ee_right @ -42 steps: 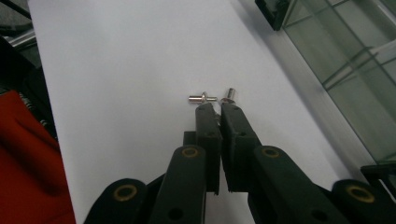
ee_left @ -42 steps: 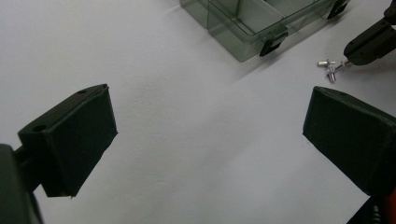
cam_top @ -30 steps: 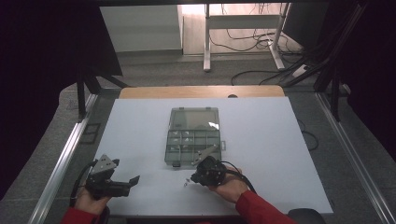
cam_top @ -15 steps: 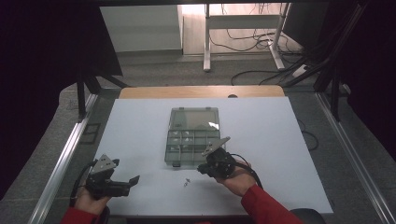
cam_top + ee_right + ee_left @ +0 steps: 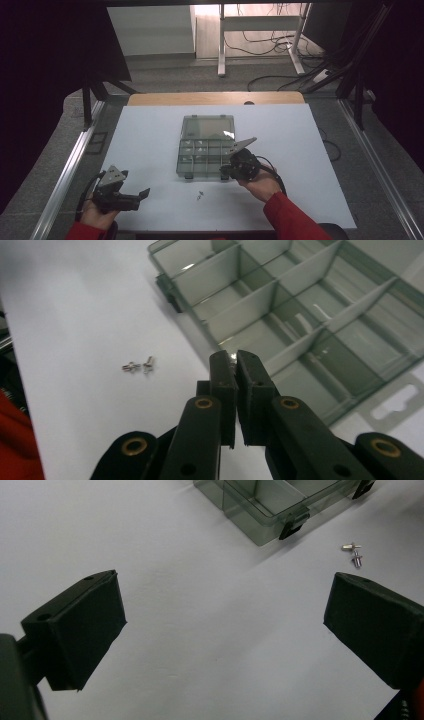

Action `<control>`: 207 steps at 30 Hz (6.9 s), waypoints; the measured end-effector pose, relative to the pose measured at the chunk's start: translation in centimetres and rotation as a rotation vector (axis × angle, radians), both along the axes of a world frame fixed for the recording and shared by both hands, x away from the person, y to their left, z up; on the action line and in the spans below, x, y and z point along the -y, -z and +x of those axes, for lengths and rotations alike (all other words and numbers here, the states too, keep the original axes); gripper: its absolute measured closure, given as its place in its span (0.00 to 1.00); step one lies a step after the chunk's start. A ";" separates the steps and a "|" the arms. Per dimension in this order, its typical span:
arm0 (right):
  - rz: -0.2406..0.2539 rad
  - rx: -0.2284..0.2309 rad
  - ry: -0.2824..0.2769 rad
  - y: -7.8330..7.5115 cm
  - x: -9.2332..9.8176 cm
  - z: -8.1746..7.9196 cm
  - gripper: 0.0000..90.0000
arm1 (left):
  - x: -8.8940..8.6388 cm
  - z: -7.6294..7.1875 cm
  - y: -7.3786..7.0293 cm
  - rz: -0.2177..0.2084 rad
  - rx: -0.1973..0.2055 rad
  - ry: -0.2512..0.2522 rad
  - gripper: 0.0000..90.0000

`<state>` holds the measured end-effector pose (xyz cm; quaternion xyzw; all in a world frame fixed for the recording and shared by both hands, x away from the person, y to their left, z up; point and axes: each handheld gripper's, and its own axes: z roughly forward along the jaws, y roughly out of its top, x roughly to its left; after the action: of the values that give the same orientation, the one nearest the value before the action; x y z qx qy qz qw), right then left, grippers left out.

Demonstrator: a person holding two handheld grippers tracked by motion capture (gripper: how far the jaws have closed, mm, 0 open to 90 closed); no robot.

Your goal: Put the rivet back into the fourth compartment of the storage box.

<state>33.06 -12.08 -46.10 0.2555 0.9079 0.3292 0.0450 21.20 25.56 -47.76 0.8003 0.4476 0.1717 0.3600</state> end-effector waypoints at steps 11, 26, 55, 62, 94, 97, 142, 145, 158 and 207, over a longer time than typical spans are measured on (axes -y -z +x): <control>0.020 0.009 0.061 -0.3 0.9 2.5 0.96 | 0.1 0.1 0.0 0.004 0.000 0.001 0.04; 0.006 0.038 0.126 -0.5 1.3 5.6 0.96 | 0.1 0.1 0.0 0.003 0.000 0.003 0.04; -0.044 0.062 0.176 0.7 1.0 7.3 0.80 | 0.1 0.1 0.0 0.007 0.002 0.007 0.04; -0.038 0.087 0.169 0.2 1.0 6.6 0.69 | 0.1 0.0 0.0 0.008 0.004 0.008 0.04; 0.003 0.082 0.088 -0.2 1.6 2.3 0.04 | 0.2 -0.1 0.0 0.013 0.013 0.010 0.04; 0.003 0.104 0.079 -0.2 1.7 1.8 0.01 | 0.2 -0.1 0.0 0.013 0.013 0.009 0.04; -0.063 -0.064 -0.118 2.8 -4.7 -3.3 0.51 | 0.4 -0.1 0.0 0.031 0.007 0.014 0.04; -0.074 -0.064 -0.133 3.2 -5.4 -3.1 0.60 | 0.4 -0.1 0.0 0.031 0.006 0.014 0.04; -0.176 -0.021 -0.182 5.1 -8.1 -3.2 0.86 | 0.4 -0.1 0.0 0.031 0.006 0.015 0.04; -0.024 -0.003 -0.085 0.1 -3.1 -1.0 0.93 | 0.3 -0.3 -0.1 0.070 0.029 -0.030 0.01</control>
<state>32.05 -8.95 -46.19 0.2167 0.9218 0.3196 0.0328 20.93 25.27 -47.66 0.8031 0.4481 0.2042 0.3354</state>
